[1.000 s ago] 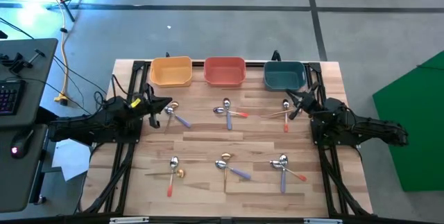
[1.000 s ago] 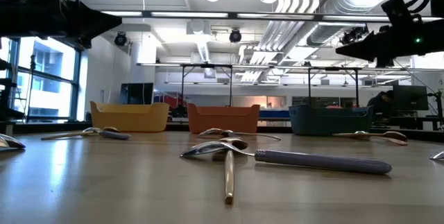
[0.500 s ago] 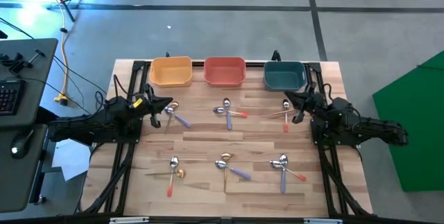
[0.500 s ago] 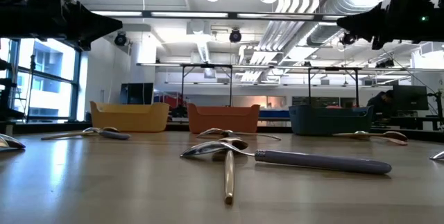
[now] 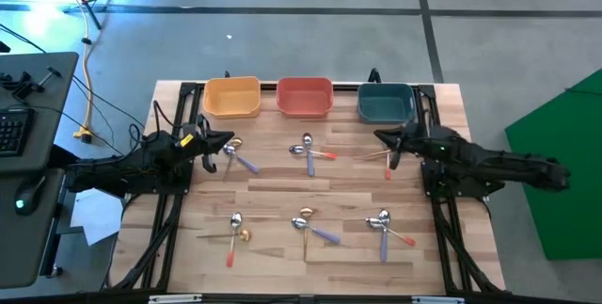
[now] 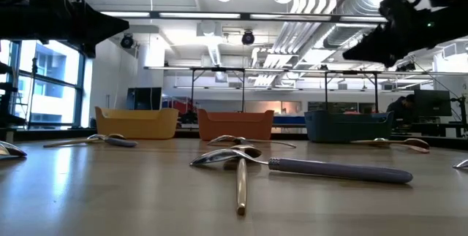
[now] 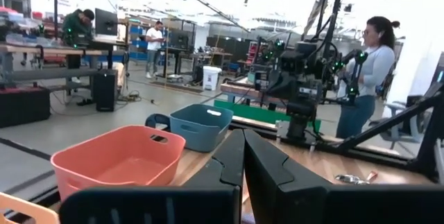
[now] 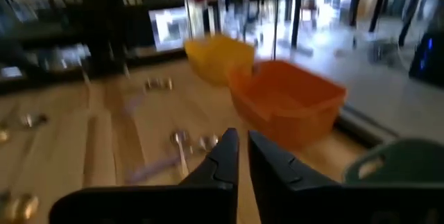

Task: Sort silverware by color (type)
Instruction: Put the gold spoon into the orange bin

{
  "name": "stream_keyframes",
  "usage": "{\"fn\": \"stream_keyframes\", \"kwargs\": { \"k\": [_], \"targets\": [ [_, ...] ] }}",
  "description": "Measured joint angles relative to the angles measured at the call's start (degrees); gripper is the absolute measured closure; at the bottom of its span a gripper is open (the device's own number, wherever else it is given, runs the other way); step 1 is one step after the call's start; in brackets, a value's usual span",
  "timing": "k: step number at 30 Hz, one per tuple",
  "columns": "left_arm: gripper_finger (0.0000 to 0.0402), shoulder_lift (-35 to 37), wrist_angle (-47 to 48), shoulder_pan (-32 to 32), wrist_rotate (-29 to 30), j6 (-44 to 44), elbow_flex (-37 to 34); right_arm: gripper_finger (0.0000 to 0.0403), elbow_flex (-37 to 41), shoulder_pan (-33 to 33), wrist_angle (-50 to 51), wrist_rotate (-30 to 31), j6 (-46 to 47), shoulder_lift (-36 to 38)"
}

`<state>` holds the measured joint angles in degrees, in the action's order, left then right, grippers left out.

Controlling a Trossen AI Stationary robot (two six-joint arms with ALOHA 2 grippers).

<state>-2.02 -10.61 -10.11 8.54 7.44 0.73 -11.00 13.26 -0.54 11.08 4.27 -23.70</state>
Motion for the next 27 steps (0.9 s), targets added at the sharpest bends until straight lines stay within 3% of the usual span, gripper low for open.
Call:
{"fn": "stream_keyframes", "kwargs": {
  "k": [10,19,27],
  "targets": [
    [0.0401,0.00,-1.31,0.00,-0.03,3.88,0.00,0.0292,-13.71,0.81,17.55,0.03,0.31,-21.70],
    [0.0401,-0.08,0.55,0.00,-0.82,2.98,0.00,0.0288,-23.49,2.14,34.11,-5.13,-2.85,-37.20],
    [0.0401,-0.09,3.89,0.00,-2.99,2.88,-0.02,0.0288,-27.97,2.22,41.00,-4.83,-8.99,-50.12]
  ]
}}
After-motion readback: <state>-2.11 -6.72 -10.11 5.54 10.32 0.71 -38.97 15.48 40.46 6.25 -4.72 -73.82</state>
